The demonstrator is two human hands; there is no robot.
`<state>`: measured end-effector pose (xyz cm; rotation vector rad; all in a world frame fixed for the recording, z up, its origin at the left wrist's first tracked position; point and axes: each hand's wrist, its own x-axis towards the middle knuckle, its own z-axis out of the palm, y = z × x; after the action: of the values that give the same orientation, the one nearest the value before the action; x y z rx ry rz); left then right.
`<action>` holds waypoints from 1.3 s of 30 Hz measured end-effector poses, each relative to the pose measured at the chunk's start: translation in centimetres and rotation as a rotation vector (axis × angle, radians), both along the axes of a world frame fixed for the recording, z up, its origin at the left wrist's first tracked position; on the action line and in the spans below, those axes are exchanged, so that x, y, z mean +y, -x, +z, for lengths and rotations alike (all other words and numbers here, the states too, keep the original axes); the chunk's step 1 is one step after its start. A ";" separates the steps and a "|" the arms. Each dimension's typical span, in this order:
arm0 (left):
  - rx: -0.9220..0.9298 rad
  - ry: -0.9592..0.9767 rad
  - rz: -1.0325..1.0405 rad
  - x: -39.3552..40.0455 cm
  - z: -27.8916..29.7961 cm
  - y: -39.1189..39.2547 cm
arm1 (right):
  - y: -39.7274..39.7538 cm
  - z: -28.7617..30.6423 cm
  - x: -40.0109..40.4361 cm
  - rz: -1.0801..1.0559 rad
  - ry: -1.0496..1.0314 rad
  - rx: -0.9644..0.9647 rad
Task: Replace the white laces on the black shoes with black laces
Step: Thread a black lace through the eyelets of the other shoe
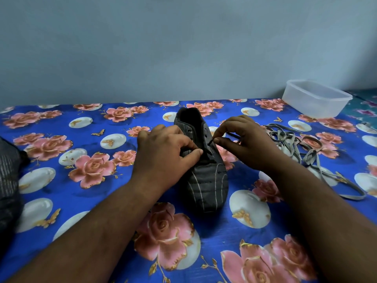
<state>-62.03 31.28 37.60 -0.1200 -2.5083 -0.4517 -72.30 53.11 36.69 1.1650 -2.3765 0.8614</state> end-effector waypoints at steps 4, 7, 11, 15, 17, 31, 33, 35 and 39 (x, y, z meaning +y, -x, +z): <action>0.018 0.061 0.007 0.6 0.2 -0.2 | -0.1 0.1 -0.1 -0.006 0.008 -0.005; -0.002 0.044 -0.002 0.5 0.1 -0.2 | -0.1 0.0 0.0 -0.008 0.007 -0.008; -0.279 -0.382 -0.080 -0.2 -0.5 0.1 | 0.1 -0.1 0.2 -0.013 -0.005 0.002; -0.304 -0.419 -0.053 -0.6 -0.4 -0.3 | 0.5 -0.4 0.1 -0.018 -0.046 0.045; -0.253 -0.383 -0.045 -0.7 -0.1 -0.6 | 0.6 -0.4 0.2 -0.032 -0.042 0.047; -0.430 -0.682 -0.177 -1.6 -0.8 0.0 | 0.4 -0.5 0.0 -0.053 -0.020 0.038; -0.288 -0.475 -0.081 -1.5 -0.8 -0.1 | 0.4 -0.5 0.1 -0.059 -0.018 0.033; -0.197 -0.412 -0.053 -1.4 -0.7 -0.2 | 0.4 -0.4 0.2 -0.066 -0.021 0.040; -0.180 -0.401 -0.101 -2.0 -1.0 0.2 | 0.4 -0.2 0.4 -0.084 -0.053 0.058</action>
<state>-62.19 29.29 36.61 -0.0508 -2.5348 -1.0361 -72.65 53.50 36.45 1.0864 -2.3961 0.7325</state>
